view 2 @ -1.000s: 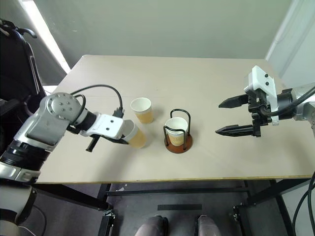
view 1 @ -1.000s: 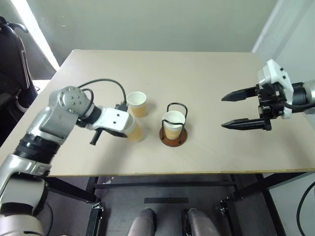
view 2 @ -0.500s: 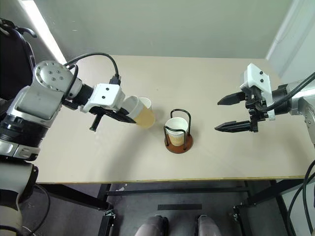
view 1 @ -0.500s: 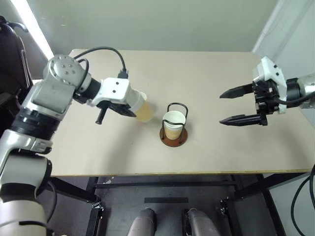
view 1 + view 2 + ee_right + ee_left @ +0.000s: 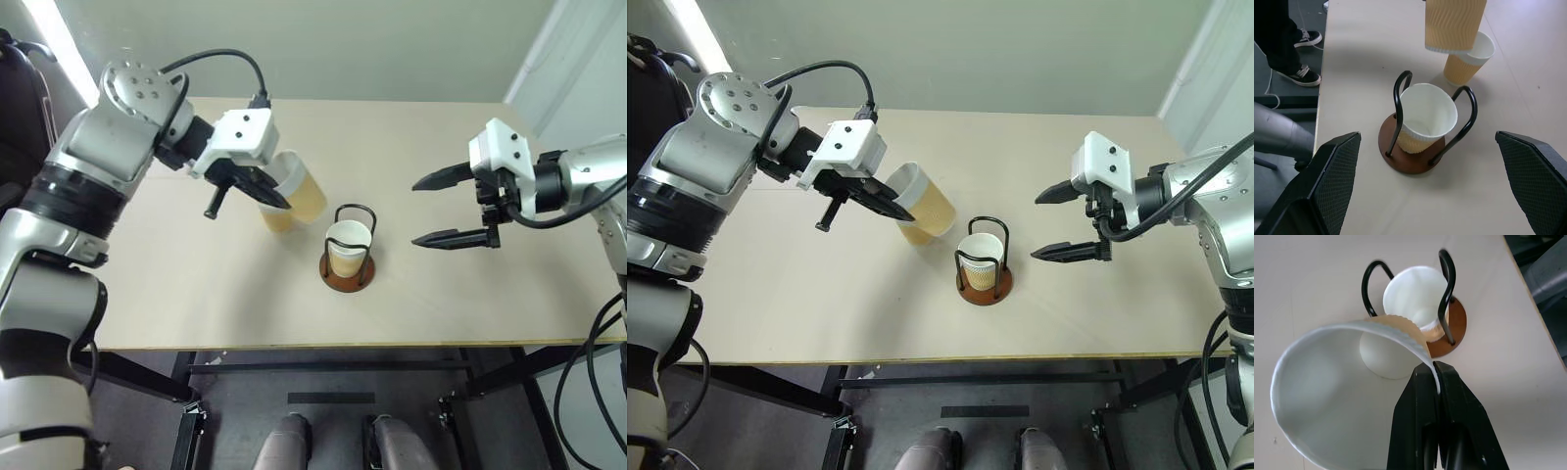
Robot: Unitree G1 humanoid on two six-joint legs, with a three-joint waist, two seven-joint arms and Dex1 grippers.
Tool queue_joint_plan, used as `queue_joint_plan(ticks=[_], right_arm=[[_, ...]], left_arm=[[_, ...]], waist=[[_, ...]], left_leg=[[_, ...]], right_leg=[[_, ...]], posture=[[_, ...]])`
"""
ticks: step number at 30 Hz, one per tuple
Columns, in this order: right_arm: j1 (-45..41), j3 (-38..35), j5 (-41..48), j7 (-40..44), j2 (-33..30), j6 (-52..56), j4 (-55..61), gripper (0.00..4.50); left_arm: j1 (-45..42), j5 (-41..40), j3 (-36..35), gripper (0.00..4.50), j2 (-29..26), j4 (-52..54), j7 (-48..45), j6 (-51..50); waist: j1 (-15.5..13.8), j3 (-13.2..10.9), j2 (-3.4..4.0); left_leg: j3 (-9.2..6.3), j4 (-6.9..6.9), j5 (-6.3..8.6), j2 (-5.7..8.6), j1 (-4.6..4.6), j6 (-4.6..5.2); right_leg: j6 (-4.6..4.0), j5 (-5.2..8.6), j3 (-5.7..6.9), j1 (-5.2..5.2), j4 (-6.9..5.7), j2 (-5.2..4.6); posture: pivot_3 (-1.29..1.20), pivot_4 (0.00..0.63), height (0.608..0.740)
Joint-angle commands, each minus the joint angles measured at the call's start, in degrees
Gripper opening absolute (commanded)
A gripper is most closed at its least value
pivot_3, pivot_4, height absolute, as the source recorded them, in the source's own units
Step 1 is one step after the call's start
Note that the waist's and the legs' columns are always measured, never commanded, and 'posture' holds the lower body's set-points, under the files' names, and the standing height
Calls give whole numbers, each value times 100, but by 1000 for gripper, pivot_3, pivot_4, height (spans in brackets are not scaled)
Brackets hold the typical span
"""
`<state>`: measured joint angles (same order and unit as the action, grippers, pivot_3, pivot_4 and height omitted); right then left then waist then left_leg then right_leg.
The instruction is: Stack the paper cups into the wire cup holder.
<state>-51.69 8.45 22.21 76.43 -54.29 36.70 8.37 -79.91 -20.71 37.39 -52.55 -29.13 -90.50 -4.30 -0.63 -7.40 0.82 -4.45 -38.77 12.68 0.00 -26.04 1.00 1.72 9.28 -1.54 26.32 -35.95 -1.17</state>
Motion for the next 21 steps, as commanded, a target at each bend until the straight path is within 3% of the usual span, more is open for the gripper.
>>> queue_joint_plan(ticks=[1, 13, 21], right_arm=[[24, -170, -19, -136, -68, 10, 268, 4500], [299, -359, 1, -373, -249, 115, 461, 4500], [403, -368, -23, -498, -294, 58, 455, 4500]], left_arm=[[-322, -271, 64, 22, 47, 32, -200, -64], [-575, -781, 467, 22, 211, 186, -200, -315], [-405, -371, 397, 22, 539, -44, -200, 191]], waist=[[-2, 0, 0], [-5, 0, 1], [-23, 0, 0]], left_leg=[[0, -4, 1, 0, -1, 2], [5, -22, 5, 0, -2, 6], [5, -28, 7, 1, -2, 10]], right_leg=[[2, 0, -1, 0, 1, -1], [17, 1, -3, -8, -1, -2], [27, 1, -2, -13, 0, -2]], posture=[[0, 150, 740], [0, 150, 740], [0, 150, 740]])
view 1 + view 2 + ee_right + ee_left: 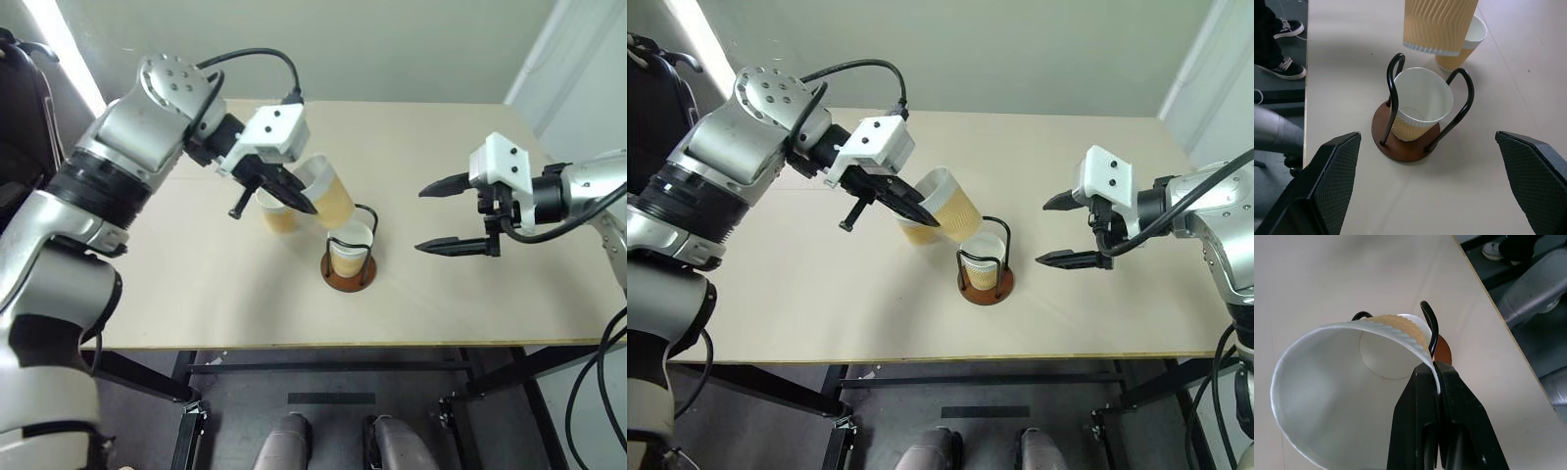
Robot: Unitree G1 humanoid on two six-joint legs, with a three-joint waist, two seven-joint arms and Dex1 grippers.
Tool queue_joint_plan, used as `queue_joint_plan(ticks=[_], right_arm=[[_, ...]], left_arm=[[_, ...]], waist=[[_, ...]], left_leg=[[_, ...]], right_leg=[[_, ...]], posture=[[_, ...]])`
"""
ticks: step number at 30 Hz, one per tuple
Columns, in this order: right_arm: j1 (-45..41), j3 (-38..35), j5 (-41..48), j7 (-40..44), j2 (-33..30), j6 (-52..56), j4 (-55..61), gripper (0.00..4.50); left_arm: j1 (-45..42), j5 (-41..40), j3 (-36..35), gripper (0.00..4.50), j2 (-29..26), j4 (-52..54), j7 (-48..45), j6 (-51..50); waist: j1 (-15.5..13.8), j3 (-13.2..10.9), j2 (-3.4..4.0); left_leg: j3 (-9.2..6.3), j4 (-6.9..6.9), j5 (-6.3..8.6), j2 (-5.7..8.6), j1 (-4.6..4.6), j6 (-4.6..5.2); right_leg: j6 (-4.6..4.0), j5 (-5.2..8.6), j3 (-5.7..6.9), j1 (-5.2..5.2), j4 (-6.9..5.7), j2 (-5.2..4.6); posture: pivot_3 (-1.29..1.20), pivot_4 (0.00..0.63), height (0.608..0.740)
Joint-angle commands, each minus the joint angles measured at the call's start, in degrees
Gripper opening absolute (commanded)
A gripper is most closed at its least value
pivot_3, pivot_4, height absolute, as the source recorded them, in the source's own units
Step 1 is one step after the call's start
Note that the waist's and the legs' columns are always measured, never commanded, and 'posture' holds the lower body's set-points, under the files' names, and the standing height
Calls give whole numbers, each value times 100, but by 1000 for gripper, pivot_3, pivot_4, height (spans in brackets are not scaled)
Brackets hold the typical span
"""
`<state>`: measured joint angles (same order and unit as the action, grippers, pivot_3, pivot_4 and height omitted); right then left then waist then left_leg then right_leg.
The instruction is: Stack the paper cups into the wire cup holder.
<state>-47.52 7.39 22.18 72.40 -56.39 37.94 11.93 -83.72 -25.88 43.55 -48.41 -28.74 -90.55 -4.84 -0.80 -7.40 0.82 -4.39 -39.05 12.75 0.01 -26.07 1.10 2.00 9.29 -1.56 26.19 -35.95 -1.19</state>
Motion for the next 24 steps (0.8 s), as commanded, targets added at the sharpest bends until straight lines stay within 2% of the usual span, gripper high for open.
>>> queue_joint_plan(ticks=[1, 7, 24], right_arm=[[-3, -266, -19, -104, -92, -67, 102, 4500], [17, -271, 12, -150, -110, -35, 136, 4500], [187, -324, 53, -300, -112, 21, 273, 4500]], left_arm=[[-12, 223, -283, 22, 204, -158, -195, 329], [42, 548, -506, 22, 506, -479, -195, 647], [267, 887, -695, 22, 893, -765, -195, 1081]], waist=[[-6, 0, 0], [-1, 0, 0], [-35, 0, 0]], left_leg=[[-1, -2, 1, 0, 0, 2], [8, -3, 2, 1, 1, 4], [10, -8, 6, 1, 1, 10]], right_leg=[[2, 0, -1, -2, 0, -1], [8, 0, -1, -3, 0, 0], [16, -1, -3, -6, 0, -4]], posture=[[0, 150, 740], [0, 150, 740], [0, 150, 740]])
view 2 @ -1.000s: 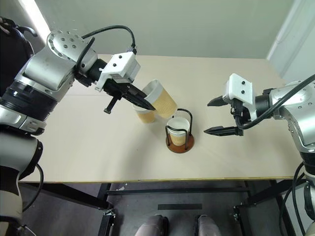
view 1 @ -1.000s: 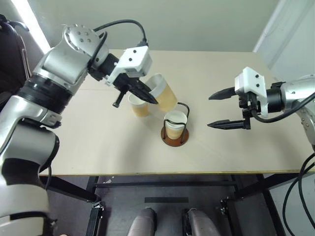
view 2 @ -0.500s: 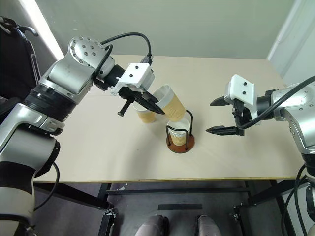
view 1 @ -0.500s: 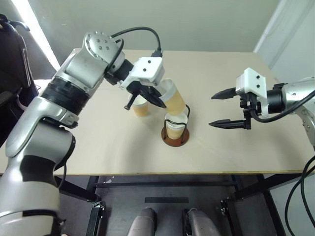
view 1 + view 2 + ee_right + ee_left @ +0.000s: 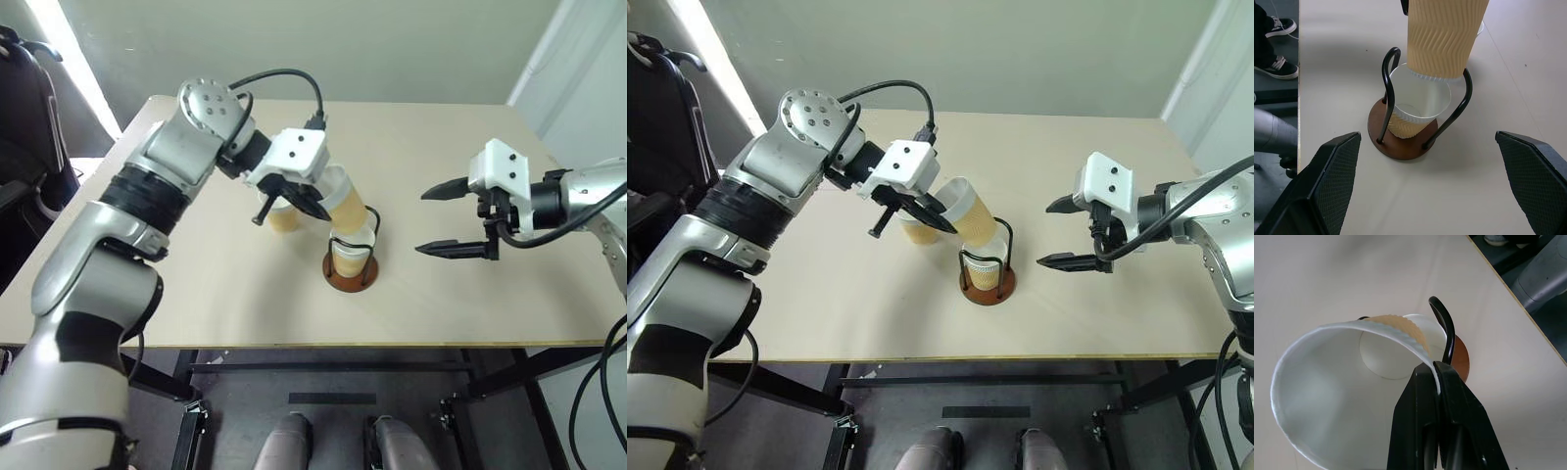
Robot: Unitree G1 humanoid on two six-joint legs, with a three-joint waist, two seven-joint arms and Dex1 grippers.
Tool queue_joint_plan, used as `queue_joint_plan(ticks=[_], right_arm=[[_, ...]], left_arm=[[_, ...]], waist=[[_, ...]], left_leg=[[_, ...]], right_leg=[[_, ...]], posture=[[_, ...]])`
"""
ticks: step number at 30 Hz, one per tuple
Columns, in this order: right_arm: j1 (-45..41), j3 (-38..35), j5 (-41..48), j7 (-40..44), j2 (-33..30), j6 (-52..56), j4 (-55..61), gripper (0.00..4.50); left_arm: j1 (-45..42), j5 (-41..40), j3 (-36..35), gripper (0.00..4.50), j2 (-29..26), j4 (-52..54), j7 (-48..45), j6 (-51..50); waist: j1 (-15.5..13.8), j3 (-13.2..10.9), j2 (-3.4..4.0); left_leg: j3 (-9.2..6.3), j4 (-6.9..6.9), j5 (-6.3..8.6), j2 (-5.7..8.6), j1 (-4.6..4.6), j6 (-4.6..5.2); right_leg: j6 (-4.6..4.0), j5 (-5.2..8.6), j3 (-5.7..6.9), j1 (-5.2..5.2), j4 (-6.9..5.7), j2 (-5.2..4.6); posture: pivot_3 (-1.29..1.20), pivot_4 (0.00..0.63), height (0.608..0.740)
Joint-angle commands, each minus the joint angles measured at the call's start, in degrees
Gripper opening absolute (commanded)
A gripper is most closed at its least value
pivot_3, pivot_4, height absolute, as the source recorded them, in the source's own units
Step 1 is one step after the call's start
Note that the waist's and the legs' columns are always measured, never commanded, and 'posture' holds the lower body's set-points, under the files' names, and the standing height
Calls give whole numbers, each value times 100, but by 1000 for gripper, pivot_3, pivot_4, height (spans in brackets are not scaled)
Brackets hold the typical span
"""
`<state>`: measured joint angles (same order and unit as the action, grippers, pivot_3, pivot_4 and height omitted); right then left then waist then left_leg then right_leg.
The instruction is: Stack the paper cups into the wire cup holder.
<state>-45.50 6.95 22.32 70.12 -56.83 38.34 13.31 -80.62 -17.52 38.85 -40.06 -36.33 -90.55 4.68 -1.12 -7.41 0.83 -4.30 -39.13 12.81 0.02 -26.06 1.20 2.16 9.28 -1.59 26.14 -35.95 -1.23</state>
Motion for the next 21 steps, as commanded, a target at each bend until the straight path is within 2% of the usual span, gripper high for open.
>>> queue_joint_plan(ticks=[1, 21], right_arm=[[-9, -282, 43, -79, -68, -11, 144, 4500], [23, -283, 39, -163, -66, -8, 169, 4500]], left_arm=[[-28, 57, -217, 22, 77, 1, -195, 138], [106, -16, 86, 22, 6, 227, -195, 57]], waist=[[-8, 0, 0], [-10, 0, 0]], left_leg=[[1, 0, 0, 1, 0, 0], [2, -3, 2, 1, 1, 3]], right_leg=[[0, 0, 0, 0, 0, 1], [6, -2, -1, -2, 1, 0]], posture=[[0, 150, 740], [0, 150, 740]])
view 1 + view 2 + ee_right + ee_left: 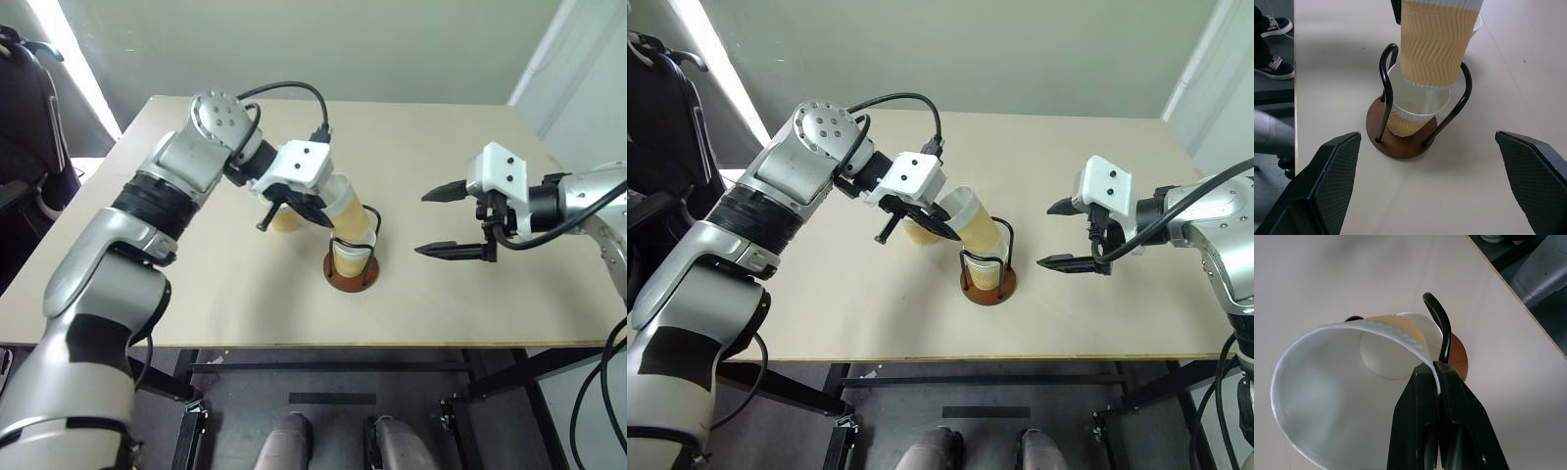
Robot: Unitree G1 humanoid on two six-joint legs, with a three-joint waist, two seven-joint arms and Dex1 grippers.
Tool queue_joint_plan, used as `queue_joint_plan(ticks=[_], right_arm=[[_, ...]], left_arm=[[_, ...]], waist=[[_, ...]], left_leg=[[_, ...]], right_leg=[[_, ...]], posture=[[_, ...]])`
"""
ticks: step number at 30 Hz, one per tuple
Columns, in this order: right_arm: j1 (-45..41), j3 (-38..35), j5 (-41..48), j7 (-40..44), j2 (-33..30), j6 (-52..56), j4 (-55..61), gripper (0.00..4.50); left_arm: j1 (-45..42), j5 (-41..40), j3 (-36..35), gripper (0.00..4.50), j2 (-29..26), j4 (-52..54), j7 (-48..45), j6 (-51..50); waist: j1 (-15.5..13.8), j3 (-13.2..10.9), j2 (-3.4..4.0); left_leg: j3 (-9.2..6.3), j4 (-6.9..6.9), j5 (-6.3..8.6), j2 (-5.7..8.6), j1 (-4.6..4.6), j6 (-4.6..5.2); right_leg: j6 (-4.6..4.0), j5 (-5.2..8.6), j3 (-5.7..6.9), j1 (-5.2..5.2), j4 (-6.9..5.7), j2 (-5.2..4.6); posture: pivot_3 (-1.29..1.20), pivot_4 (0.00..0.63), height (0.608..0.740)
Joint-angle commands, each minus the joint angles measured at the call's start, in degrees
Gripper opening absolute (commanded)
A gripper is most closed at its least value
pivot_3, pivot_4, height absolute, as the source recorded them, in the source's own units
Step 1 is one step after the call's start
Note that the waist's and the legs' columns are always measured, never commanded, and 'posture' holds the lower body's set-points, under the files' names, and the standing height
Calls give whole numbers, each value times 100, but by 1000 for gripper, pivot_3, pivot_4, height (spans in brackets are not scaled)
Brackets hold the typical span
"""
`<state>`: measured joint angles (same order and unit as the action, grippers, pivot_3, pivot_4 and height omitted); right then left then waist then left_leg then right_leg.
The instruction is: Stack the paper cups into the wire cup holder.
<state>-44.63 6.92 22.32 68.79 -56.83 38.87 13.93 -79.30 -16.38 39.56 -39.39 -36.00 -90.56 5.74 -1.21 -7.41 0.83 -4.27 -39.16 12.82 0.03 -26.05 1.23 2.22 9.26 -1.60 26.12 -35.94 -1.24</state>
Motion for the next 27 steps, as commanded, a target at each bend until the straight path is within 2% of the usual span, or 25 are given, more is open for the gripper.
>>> queue_joint_plan(ticks=[1, 10, 13, 17, 19, 20, 21, 25, 27], right_arm=[[-62, -280, 40, -31, -66, -64, 108, 4500], [-37, -290, 53, -49, -67, -52, 133, 4500], [-39, -292, 48, -50, -72, -55, 127, 4500], [-55, -291, 40, -47, -73, -67, 106, 4500], [-62, -289, 36, -46, -73, -71, 96, 4500], [-65, -289, 35, -45, -73, -73, 91, 4500], [-73, -281, 26, -44, -71, -79, 80, 4500], [-101, -266, 23, -32, -51, -109, 45, 4500], [-140, -262, 52, -29, -1, -132, 44, 4500]], left_arm=[[-31, -143, 48, 22, -72, 207, -194, -51], [-51, -117, 113, 22, -18, 197, -194, -96], [-88, 5, 27, 576, 60, 91, -194, -37], [-105, 142, -66, 2022, 132, -16, -194, 97], [-109, 192, -113, 2540, 166, -64, -194, 126], [-109, 225, -145, 2936, 186, -87, -194, 142], [-115, 275, -228, 2980, 243, -140, -194, 164], [-102, 433, -683, 4280, 515, -314, -110, 158], [-88, 534, -897, 4436, 558, -386, -114, 116]], waist=[[-1, 0, 0], [-1, 0, 0], [-2, 0, 0], [-2, 0, 0], [-1, 0, 0], [-1, 0, 0], [-3, 0, 0], [-15, 0, 0], [-15, 0, 0]], left_leg=[[0, 0, 0, 0, 0, 0], [0, -1, 0, -1, 0, 0], [-1, -1, 0, -1, 0, 0], [0, -1, 0, 0, 0, 0], [0, -1, 0, 0, 0, 0], [0, -1, 0, 0, 0, 0], [0, -1, 0, -1, 0, 0], [0, -3, 1, 0, 0, 2], [0, -3, 1, 0, 0, 2]], right_leg=[[0, 0, 0, 0, 0, 0], [1, 0, 0, 0, 0, -1], [1, 0, 0, -1, 0, -1], [1, 0, 0, -1, 0, 0], [1, 0, 0, -1, 0, 0], [1, 0, 0, -1, 0, 0], [2, 0, 0, -1, 0, 0], [3, -1, 0, -3, 1, -1], [3, -1, 0, -3, 1, -1]], posture=[[0, 150, 740], [0, 150, 740], [0, 150, 740], [0, 150, 740], [0, 150, 740], [0, 150, 740], [0, 150, 740], [0, 150, 740], [0, 150, 740]])
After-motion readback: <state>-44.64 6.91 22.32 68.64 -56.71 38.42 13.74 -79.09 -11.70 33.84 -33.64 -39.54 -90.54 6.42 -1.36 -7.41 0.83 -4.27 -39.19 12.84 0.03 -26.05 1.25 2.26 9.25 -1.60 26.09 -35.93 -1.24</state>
